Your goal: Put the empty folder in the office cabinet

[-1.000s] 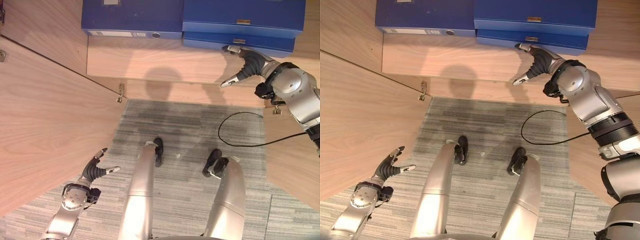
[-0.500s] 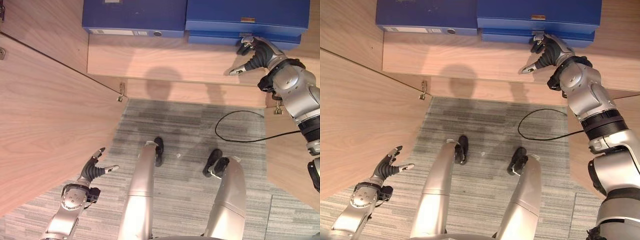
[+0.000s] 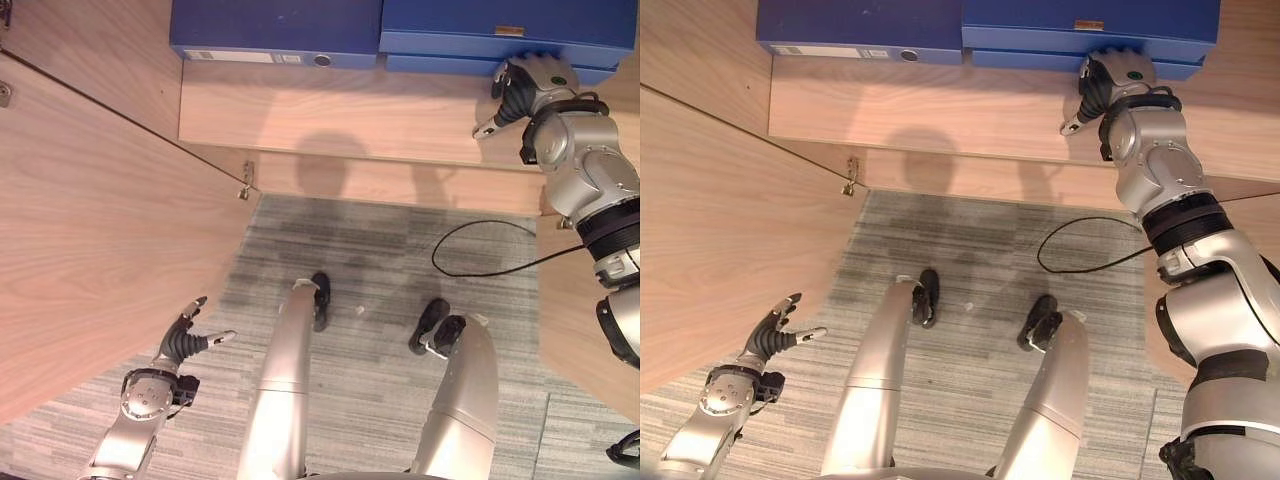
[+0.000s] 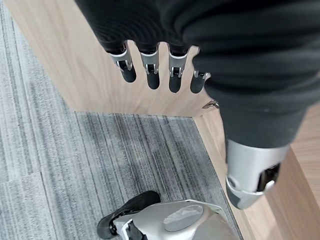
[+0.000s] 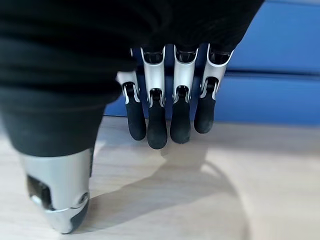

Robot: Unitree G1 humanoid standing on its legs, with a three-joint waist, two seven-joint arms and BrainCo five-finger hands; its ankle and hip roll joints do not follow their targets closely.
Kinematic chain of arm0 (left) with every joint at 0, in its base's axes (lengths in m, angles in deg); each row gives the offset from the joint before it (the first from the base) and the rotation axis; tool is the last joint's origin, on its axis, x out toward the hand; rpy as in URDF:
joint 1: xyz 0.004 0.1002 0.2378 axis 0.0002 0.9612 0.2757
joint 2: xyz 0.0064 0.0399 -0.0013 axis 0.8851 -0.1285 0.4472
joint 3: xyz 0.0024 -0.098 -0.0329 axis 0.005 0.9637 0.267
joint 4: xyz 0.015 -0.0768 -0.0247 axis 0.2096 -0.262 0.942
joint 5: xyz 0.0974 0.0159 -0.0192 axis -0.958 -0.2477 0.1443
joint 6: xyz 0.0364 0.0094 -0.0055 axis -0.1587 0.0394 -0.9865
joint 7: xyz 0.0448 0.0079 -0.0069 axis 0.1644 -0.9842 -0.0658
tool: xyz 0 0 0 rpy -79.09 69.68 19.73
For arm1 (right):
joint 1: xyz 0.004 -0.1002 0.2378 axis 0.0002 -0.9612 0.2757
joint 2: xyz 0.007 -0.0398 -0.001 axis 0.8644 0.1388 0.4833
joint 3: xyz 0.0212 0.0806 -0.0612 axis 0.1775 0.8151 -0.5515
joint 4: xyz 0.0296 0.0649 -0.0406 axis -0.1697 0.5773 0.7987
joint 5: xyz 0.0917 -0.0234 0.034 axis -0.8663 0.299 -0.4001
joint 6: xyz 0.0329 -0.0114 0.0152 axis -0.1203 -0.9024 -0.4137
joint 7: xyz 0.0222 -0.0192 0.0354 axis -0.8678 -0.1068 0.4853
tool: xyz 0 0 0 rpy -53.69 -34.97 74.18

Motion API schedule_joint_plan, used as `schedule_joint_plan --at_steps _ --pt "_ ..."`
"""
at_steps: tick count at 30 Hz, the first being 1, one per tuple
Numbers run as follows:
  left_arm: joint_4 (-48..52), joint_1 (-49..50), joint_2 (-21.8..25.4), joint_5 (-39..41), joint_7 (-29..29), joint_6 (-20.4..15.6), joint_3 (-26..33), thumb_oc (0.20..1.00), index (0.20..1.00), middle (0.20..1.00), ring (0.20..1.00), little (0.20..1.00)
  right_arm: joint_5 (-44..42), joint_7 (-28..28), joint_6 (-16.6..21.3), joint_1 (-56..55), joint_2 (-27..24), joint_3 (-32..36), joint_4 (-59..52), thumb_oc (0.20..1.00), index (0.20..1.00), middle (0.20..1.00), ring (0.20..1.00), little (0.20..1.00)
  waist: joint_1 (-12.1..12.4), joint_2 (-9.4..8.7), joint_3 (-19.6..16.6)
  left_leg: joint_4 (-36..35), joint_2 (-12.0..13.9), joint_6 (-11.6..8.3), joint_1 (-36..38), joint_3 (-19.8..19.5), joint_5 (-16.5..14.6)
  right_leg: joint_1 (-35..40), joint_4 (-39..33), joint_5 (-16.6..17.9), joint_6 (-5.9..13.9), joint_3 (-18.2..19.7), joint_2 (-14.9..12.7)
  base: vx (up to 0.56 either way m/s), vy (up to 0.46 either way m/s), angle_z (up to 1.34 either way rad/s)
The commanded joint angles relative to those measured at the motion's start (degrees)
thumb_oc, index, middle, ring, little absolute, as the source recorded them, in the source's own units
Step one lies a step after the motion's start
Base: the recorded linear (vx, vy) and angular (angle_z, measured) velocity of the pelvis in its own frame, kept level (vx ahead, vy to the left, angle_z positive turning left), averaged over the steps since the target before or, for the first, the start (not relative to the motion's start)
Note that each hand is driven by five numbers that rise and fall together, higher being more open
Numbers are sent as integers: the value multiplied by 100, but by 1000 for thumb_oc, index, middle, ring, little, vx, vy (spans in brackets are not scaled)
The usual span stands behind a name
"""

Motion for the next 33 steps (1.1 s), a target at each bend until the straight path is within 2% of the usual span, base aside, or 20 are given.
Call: schedule_joint_plan --at_steps 1,3,4,6,9,10,13,17,18,21,25,33 --pt "254 379 167 12 -162 -229 302 1000 1000 1000 1000 1000 1027 -363 -16 210 346 -398 568 1000 1000 1000 1000 1000 109 93 -35 -911 -281 22 -378 -252 447 121 97 -477 -335 -569 -86 0 0 0" --pt "248 380 170 25 -181 -246 302 1000 1000 1000 1000 1000 1057 -430 -25 256 394 -454 670 1000 1000 1000 1000 1000 115 98 -38 -925 -287 17 -376 -254 456 129 80 -469 -334 -577 -85 0 0 0" --pt "277 374 233 70 -225 -360 269 1000 1000 1000 1000 1000 1122 -667 5 299 690 -624 1139 1000 1000 1000 1000 1000 178 115 -24 -962 -299 9 -360 -265 483 149 34 -439 -332 -582 -82 0 0 0" --pt "272 336 258 107 -261 -405 245 1000 1000 1000 1000 1000 1012 -727 18 309 957 -664 1382 1000 1000 1000 1000 1000 190 130 -14 -962 -301 7 -352 -263 489 161 25 -427 -330 -585 -71 -5 -1 -2" --pt "248 290 263 113 -295 -428 211 1000 1000 1000 1000 1000 844 -744 15 252 1212 -627 1542 1000 1000 1000 1000 1000 185 135 -1 -953 -298 11 -351 -263 492 171 28 -425 -339 -584 -58 -6 -3 -3" --pt "243 259 239 102 -321 -420 182 1000 1000 1000 1000 1000 811 -709 23 132 1448 -590 1523 1000 1000 1000 1000 1000 172 141 15 -962 -293 11 -349 -253 495 181 8 -416 -345 -576 -47 0 0 0" --pt "168 236 161 100 -361 -376 181 1000 1000 1000 1000 1000 616 -468 13 -217 1776 -533 1455 1000 1000 1000 1000 1000 109 105 26 -999 -287 7 -335 -234 513 182 -23 -362 -347 -560 -14 0 0 0" --pt "186 214 131 50 -308 -248 199 1000 1000 1000 1000 1000 325 -46 -18 -523 1889 -420 1275 1000 1000 1000 1000 1000 48 50 14 -1020 -282 10 -330 -231 521 170 -44 -345 -358 -549 0 0 0 0" --pt "200 182 125 2 -216 -173 181 1000 1000 1000 1000 1000 21 316 21 -626 1917 -418 1293 1000 1000 1000 1000 1000 35 36 10 -1025 -279 6 -325 -223 532 162 -43 -336 -366 -548 -3 0 0 0" --pt "208 163 130 -86 -91 -103 203 1000 1000 1000 1000 1000 -540 688 51 -776 1948 -405 1224 1000 1000 1000 1000 1000 22 25 10 -1034 -288 0 -332 -223 548 143 -38 -324 -366 -539 -1 0 0 0" --pt "201 161 92 -35 -23 -64 173 1000 1000 1000 1000 1000 -861 880 102 -772 1859 -535 1266 1000 1000 1000 1000 1000 44 10 19 -1030 -283 -3 -336 -218 562 100 -17 -313 -359 -499 7 0 0 0" --pt "176 63 96 61 7 1 121 1000 1000 1000 1000 1000 -695 1090 38 -795 1747 -685 1336 1000 1000 1000 1000 1000 54 7 47 -1055 -267 -4 -324 -176 584 95 -19 -293 -357 -478 -9 0 0 0"
